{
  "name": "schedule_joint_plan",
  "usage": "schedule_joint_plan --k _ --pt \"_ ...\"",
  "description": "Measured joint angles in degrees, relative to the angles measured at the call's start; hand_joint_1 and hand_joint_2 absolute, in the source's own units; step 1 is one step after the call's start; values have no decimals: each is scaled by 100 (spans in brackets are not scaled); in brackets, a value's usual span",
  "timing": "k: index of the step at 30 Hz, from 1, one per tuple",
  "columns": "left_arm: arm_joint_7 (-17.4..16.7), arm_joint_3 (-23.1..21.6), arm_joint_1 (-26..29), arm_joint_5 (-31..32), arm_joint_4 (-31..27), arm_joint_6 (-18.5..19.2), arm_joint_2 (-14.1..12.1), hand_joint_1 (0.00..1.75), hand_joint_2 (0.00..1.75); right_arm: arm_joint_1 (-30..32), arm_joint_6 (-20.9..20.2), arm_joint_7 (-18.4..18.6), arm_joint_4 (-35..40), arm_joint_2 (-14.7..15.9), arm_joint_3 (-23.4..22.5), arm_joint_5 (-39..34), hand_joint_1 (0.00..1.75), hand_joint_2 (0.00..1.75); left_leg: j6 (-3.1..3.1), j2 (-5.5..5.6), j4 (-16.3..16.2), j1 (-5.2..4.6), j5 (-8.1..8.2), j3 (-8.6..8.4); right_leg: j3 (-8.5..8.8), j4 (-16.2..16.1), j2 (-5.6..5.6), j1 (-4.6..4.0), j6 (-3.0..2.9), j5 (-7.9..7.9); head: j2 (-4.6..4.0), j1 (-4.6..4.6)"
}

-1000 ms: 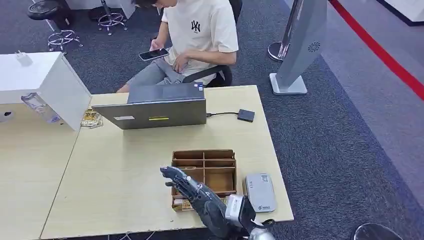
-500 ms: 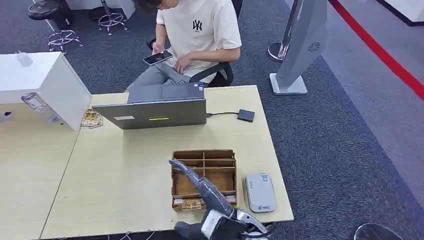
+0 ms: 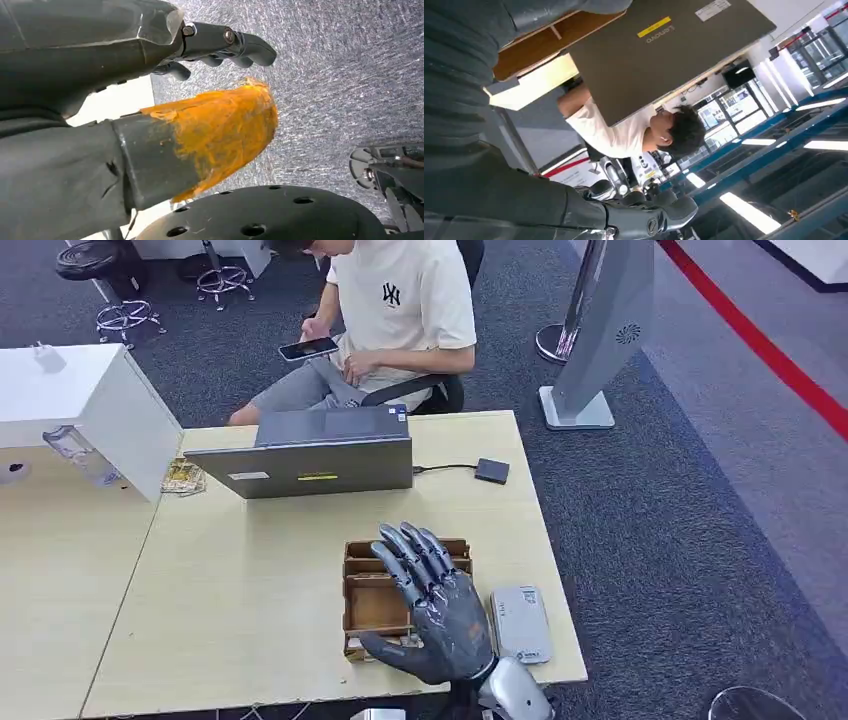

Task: Pass the card to the sensor for recognition and then transmit it.

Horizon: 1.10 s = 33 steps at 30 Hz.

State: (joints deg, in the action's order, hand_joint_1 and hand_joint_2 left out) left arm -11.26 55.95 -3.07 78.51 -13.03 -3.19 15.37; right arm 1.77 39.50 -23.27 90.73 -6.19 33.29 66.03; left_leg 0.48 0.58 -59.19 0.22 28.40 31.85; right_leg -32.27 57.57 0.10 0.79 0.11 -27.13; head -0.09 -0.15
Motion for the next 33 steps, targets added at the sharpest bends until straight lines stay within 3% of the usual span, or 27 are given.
schedule_joint_plan --k 2,3,4,11,13,14,15,17,19,21,23,24,30,31,33 --pt "-4 0 -2 2 0 0 0 0 0 60 2 -57 0 -46 -120 114 133 175 0 0 0 0 0 0 0 0 0 0 0 0 0 0" --pt "-4 0 -1 2 0 0 0 0 0 89 2 -75 0 -72 -184 188 164 175 0 0 0 0 0 0 0 0 0 0 0 0 0 0" --pt "-4 0 -1 2 0 0 0 0 0 114 4 -81 4 -85 -232 249 175 175 0 0 0 0 0 0 0 0 0 0 0 0 0 0" --pt "-15 0 0 9 0 0 -2 0 0 268 7 -29 22 -175 -526 673 175 175 0 0 0 0 0 0 0 0 0 0 0 0 0 0" --pt "-15 2 0 11 0 0 -2 0 0 305 7 13 20 -194 -590 771 115 175 0 0 0 0 0 0 0 0 0 0 0 0 0 0" --pt "-15 11 0 13 0 0 -2 0 0 320 7 39 20 -201 -616 820 115 175 0 0 0 0 0 0 0 0 0 0 0 0 0 0" --pt "-17 20 0 15 0 0 -2 0 0 335 7 59 20 -208 -647 857 42 175 0 0 0 0 0 0 0 0 0 0 0 0 0 0" --pt "-22 24 1 17 0 0 -4 0 0 359 7 107 20 -218 -691 911 40 175 0 0 0 0 0 0 0 0 0 0 0 0 0 0" --pt "-22 26 0 17 0 0 -7 0 0 374 7 164 20 -221 -732 988 26 175 0 0 0 0 0 0 0 0 0 0 0 0 0 0" --pt "-24 31 1 20 0 0 -7 0 0 384 7 192 20 -221 -776 1031 42 175 0 0 0 0 0 0 0 0 0 0 0 0 0 0" --pt "-22 35 0 20 0 0 -9 0 0 400 7 225 17 -227 -832 1062 38 175 0 0 0 0 0 0 0 0 0 0 0 0 0 0" --pt "-22 37 1 22 0 0 -9 0 0 408 7 238 17 -232 -863 1080 49 175 0 0 0 0 0 0 0 0 0 0 0 0 0 0" --pt "-24 72 1 28 0 0 -11 0 0 441 9 271 -9 -260 -1073 1147 54 175 0 0 0 0 0 0 0 0 0 0 0 0 0 0" --pt "-22 74 2 33 0 0 -11 0 0 441 9 273 -20 -267 -1108 1169 80 175 0 0 0 0 0 0 0 0 0 0 0 0 0 0" --pt "-22 74 2 35 0 0 -11 0 0 445 7 273 -37 -282 -1169 1173 91 175 0 0 0 0 0 0 0 0 0 0 0 0 0 0"
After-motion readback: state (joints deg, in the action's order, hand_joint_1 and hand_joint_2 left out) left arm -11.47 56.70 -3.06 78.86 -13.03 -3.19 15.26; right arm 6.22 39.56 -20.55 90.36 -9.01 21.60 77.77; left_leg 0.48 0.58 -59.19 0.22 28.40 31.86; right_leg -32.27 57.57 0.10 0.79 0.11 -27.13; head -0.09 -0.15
